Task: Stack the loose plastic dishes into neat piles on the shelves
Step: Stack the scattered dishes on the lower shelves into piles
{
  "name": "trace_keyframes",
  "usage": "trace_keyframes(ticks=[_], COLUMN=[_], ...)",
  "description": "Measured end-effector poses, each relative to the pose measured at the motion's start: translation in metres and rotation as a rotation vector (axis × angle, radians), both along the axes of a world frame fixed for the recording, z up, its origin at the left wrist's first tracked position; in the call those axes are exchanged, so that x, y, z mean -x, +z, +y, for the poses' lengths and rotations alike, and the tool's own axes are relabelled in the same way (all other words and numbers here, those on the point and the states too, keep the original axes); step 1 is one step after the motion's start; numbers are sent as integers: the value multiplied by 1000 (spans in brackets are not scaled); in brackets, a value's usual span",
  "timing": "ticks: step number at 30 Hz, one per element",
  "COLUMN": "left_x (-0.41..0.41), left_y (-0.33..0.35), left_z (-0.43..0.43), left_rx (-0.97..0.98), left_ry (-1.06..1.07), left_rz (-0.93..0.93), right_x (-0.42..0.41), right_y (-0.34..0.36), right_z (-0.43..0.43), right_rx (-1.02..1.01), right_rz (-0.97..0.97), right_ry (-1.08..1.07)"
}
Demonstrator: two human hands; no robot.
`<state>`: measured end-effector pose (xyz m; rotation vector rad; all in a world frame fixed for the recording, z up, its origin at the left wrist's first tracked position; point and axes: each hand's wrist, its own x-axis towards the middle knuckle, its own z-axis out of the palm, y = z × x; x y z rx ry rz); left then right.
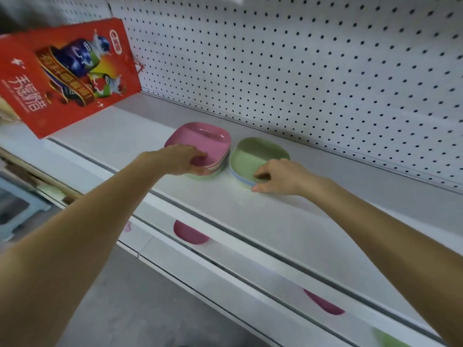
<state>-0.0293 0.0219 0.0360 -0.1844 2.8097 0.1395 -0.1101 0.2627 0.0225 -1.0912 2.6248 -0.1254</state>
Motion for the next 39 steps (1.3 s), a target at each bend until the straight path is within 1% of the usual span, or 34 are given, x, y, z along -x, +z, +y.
trace_keyframes(ticks=[3, 11, 21, 26, 28, 31, 33, 35, 39], left_x=[-1, 0, 4, 16, 20, 25, 29, 34, 40], left_y=[0, 2, -3, -9, -13, -17, -18, -20, -11], left_z=[3, 3, -3, -8, -11, -23, -34, -43, -51], left_rx=[3, -10, 1, 91, 169, 274, 243, 171, 77], left_ry=[10, 26, 8, -23, -68, -213, -295, -358, -447], left_rz=[20, 33, 56, 88, 117, 203, 242, 224, 192], right_x=[2, 15, 27, 25, 24, 24, 25, 22, 12], right_y=[0, 2, 6, 9, 10, 14, 15, 13, 16], right_z=[-2, -5, -16, -19, -20, -28, -36, -45, -58], right_rx=[45, -71, -77, -89, -100, -135, -146, -154, -172], right_rz=[-107, -5, -33, -42, -40, -48, -61, -76, -40], right_ry=[8, 70, 72, 53, 49, 21, -22, -84, -184])
